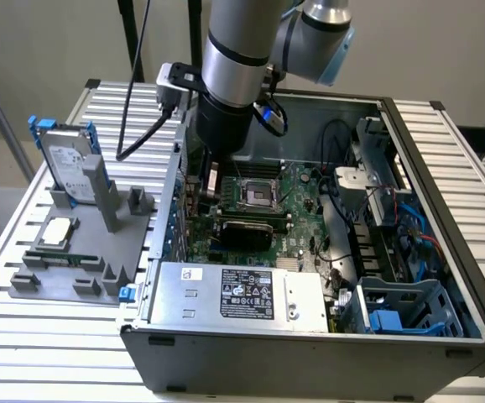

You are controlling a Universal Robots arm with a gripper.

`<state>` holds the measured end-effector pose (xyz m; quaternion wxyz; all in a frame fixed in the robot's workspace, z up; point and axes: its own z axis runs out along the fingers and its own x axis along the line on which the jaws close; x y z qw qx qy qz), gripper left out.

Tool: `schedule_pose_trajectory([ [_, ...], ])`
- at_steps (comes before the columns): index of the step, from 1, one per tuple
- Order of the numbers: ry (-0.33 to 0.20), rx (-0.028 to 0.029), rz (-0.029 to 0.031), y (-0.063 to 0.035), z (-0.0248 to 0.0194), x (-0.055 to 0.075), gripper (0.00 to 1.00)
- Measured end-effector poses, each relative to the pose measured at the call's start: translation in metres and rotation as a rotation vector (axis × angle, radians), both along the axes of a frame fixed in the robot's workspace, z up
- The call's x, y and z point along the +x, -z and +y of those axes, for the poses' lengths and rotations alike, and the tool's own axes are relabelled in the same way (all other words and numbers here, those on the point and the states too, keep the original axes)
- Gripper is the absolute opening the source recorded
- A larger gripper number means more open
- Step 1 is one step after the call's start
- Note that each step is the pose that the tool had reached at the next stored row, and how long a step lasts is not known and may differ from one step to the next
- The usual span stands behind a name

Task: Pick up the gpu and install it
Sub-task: 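Press down on the gpu until it lock into place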

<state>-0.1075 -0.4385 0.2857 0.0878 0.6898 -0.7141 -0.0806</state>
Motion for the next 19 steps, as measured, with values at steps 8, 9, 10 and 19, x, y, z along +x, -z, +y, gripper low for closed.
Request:
schedule_pose_trajectory([
  [8,0.0,-0.0238,0.0665,-0.0002,0.0,-0.0017,0.11],
  [9,0.0,-0.0252,0.0706,-0.0009,0.0,-0.0017,0.11],
  [10,0.0,-0.0261,0.0724,-0.0023,0.0,-0.0018,0.11],
  [19,0.0,-0.0391,0.0861,-0.0053,0.0003,-0.0022,0.11],
])
